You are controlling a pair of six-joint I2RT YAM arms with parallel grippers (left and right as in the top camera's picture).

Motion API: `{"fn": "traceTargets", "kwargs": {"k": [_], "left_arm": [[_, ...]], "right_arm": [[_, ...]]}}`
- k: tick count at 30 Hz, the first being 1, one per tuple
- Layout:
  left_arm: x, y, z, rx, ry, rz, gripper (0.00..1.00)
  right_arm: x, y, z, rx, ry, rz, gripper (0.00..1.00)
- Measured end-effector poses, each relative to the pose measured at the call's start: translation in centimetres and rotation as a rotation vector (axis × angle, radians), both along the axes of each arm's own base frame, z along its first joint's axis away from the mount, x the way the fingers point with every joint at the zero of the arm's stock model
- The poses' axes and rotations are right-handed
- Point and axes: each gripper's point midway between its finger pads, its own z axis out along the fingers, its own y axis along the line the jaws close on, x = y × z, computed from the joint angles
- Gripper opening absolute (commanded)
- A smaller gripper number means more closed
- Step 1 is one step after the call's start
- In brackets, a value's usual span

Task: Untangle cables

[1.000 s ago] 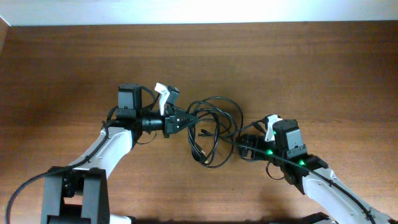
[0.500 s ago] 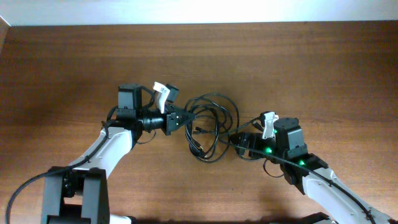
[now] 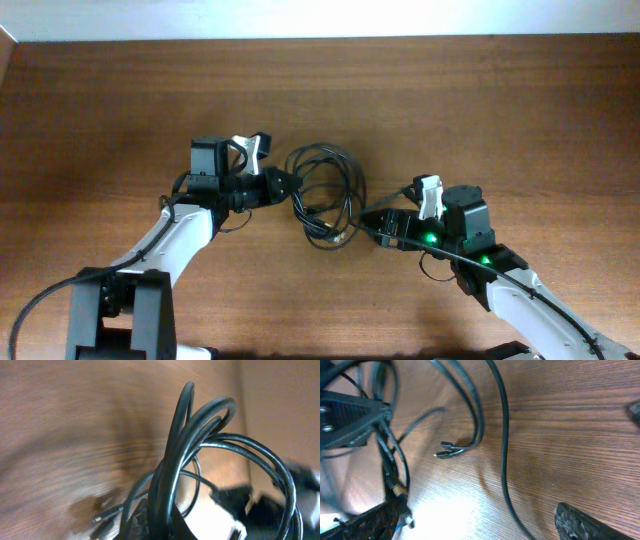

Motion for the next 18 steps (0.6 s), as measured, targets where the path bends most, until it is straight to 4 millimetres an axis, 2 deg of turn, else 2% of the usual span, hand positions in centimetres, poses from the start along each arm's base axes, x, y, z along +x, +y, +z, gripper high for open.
{"fn": "traceTargets", "kwargs": {"k": [4,8,14,18], "left_arm": [[0.5,1.3,-1.2,0.018,0.131,0.159,0.00],[0.9,1.8,-1.6,0.019,0.174,0.225,0.00],[1.1,1.9,-1.5,0.014,0.176,0.243,0.00],[1.2,1.1,-1.2,0.012,0.155,0.226,0.00]], "right_arm": [[0.0,0.1,0.1,0.012,0.011,-0.005,0.99],[0.0,0.5,0.6,0.048,0.016,0.003,0.99],[0.3,1.8,2.9,0.115,-0.012,0.055,0.99],[0.0,2.5,3.3,0.132,-0.007,0.079,0.99]]}}
